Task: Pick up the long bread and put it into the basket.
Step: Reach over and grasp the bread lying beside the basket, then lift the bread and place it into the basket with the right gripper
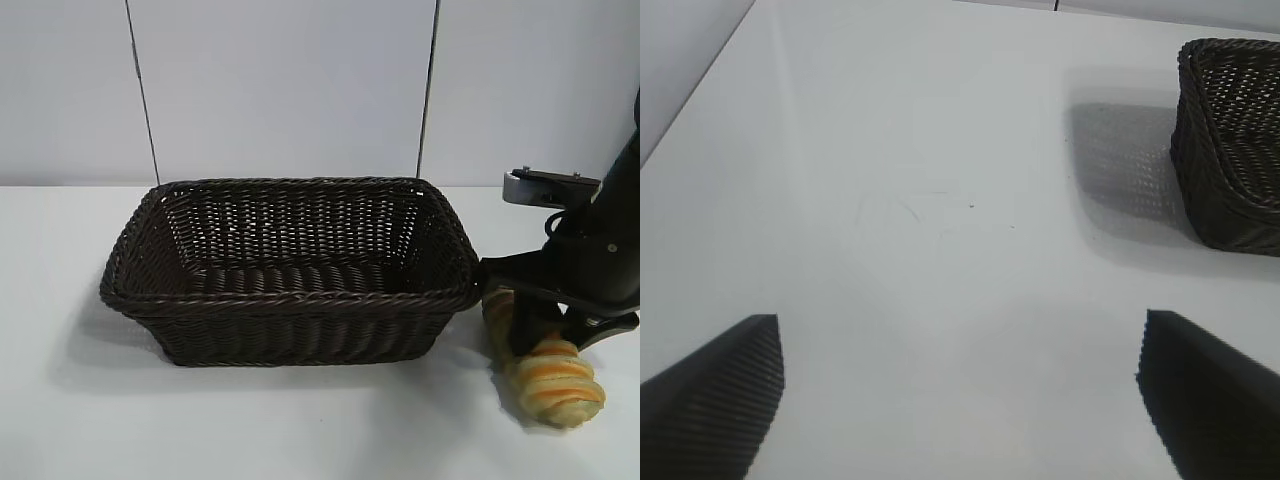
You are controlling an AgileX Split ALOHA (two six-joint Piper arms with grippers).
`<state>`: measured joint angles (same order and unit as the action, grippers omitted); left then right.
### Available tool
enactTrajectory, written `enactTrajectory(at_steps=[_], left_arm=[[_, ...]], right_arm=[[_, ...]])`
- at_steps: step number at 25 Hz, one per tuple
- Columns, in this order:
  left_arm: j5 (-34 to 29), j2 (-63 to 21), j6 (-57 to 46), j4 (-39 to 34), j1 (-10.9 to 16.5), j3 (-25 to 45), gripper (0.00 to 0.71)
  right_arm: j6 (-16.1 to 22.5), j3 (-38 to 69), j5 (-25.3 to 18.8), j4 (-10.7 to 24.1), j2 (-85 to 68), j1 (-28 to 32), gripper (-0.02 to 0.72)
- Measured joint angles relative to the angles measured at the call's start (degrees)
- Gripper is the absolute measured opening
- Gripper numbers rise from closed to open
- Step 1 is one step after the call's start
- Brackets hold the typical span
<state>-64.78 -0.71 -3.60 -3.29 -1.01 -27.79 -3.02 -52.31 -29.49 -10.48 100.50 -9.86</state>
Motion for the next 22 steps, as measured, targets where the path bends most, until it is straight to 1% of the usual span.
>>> enactTrajectory(at_steps=[3, 5, 8, 9, 13, 15, 16, 17, 18, 20, 22], left_arm=[[0.00, 0.00, 0.00, 0.00, 0.00, 0.00, 0.695], [0.00, 0.00, 0.00, 0.00, 0.00, 0.00, 0.695], [0.00, 0.00, 0.00, 0.00, 0.00, 0.00, 0.695], [0.00, 0.00, 0.00, 0.00, 0.00, 0.00, 0.695], [0.00, 0.00, 0.00, 0.00, 0.00, 0.00, 0.695], [0.00, 0.00, 0.00, 0.00, 0.00, 0.00, 0.695], [0.00, 0.00, 0.00, 0.00, 0.00, 0.00, 0.695], [0.00, 0.00, 0.00, 0.00, 0.00, 0.00, 0.695], [0.00, 0.00, 0.05, 0.00, 0.00, 0.00, 0.695], [0.00, 0.00, 0.05, 0.00, 0.00, 0.00, 0.695], [0.00, 0.00, 0.05, 0.00, 0.00, 0.00, 0.695]], right_arm=[[0.37, -3.37, -4.31, 1.25, -3.84, 0.00, 0.116], [1.34, -6.00, -7.85, 2.39, -6.31, 0.00, 0.116], [3.02, -10.01, -12.18, 3.88, -9.42, 0.00, 0.116], [3.02, -10.99, -13.40, 4.17, -9.90, 0.00, 0.116], [3.02, -14.06, -15.72, 4.22, -10.21, 0.00, 0.116], [0.90, -15.00, -15.75, 3.11, -10.21, 0.00, 0.116], [-0.45, -15.33, -15.69, 1.86, -10.21, 0.00, 0.116], [-2.58, -15.51, -15.37, 0.40, -10.21, -0.18, 0.116], [-5.13, -15.51, -14.74, -0.99, -10.21, -0.50, 0.116], [-10.57, -15.56, -12.86, -2.72, -10.21, -2.45, 0.116], [-17.20, -15.62, -10.56, -3.78, -9.98, -5.38, 0.116]])
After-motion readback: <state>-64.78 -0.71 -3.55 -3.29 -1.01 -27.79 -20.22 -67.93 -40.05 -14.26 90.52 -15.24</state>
